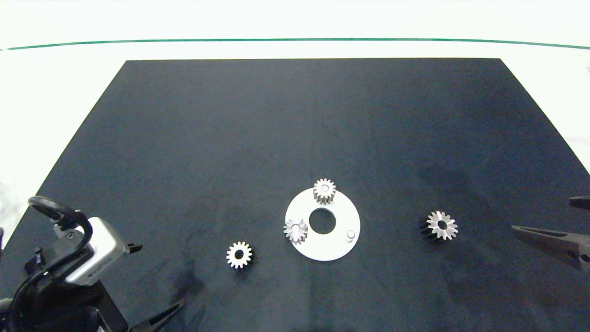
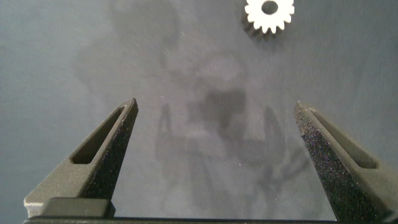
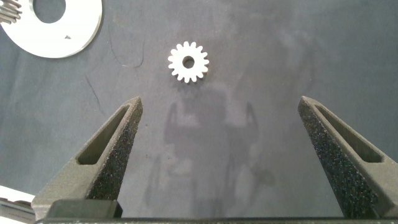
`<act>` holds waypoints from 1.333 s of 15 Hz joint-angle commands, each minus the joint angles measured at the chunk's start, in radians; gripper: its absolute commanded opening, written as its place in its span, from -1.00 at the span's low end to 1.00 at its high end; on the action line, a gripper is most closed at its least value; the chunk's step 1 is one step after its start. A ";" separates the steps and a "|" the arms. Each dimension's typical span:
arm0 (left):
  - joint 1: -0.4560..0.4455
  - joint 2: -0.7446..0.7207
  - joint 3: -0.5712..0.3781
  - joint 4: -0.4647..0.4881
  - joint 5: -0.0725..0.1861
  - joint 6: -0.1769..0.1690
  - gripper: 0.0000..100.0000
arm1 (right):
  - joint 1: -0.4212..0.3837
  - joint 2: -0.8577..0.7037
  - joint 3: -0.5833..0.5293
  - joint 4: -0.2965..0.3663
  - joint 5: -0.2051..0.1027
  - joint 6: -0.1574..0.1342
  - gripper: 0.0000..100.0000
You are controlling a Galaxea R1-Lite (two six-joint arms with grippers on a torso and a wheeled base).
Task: Remove an incorrectly installed larger gear and replace it with the correct smaller gear
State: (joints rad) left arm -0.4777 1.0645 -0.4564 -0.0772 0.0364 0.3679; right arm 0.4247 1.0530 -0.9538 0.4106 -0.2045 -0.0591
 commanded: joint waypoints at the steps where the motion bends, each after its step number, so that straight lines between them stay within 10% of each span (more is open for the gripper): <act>1: -0.025 0.068 -0.004 -0.003 0.004 0.002 1.00 | 0.000 -0.014 0.001 0.002 -0.001 -0.001 1.00; 17: -0.165 0.364 -0.019 -0.306 0.013 -0.053 1.00 | 0.000 -0.044 0.043 0.002 -0.001 0.016 1.00; 20: -0.167 0.408 -0.022 -0.365 0.051 -0.052 1.00 | 0.000 -0.044 0.043 0.002 0.000 0.016 1.00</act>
State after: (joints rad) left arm -0.6436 1.4379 -0.4781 -0.4349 0.0847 0.3136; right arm 0.4247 1.0068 -0.9115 0.4102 -0.2030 -0.0421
